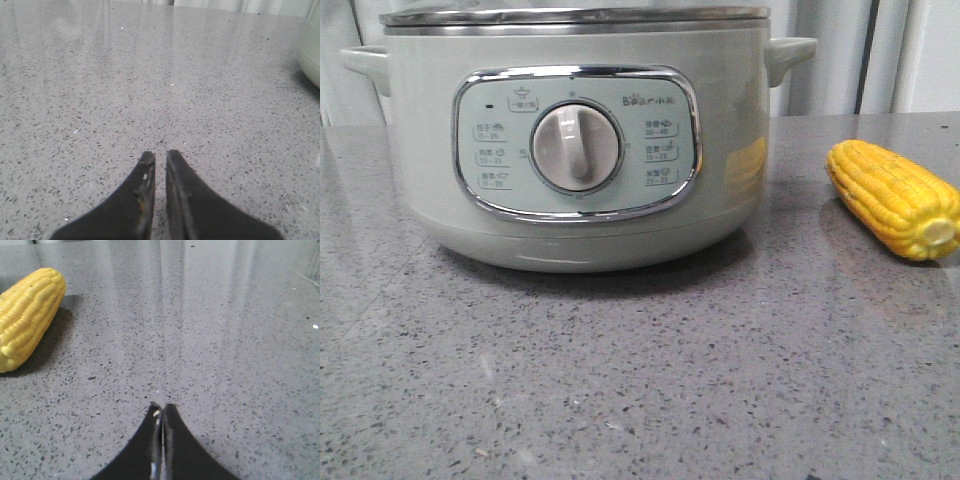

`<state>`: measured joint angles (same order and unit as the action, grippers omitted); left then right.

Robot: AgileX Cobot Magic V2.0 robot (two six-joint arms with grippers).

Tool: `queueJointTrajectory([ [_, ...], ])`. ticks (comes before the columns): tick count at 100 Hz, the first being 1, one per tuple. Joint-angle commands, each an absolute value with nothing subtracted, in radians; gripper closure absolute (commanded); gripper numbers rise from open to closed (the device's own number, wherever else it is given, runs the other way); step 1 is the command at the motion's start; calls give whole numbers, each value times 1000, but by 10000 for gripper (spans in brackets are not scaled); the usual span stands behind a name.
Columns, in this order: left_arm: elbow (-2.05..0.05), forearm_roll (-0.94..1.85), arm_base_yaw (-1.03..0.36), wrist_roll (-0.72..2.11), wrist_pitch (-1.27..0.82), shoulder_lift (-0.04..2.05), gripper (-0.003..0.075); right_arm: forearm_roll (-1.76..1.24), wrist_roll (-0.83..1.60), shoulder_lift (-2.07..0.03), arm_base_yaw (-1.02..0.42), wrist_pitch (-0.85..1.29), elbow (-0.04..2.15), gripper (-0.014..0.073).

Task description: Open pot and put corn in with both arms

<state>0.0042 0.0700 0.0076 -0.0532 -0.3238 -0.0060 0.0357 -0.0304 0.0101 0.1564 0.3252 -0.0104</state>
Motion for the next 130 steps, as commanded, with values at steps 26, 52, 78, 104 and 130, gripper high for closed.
queueJointTrajectory([
  [26,22,80,1,-61,-286,-36,741,46,-24,32,164,305,-28,665],
  [52,22,80,1,-61,-286,-36,741,46,-24,32,164,305,-28,665],
  [78,22,46,1,-54,-218,-36,741,46,-24,32,164,296,-28,665],
  [104,22,17,1,-54,-129,-36,741,46,-24,32,164,146,-28,665],
  [130,22,17,1,-54,67,-34,741,56,-24,32,164,0,-28,665],
])
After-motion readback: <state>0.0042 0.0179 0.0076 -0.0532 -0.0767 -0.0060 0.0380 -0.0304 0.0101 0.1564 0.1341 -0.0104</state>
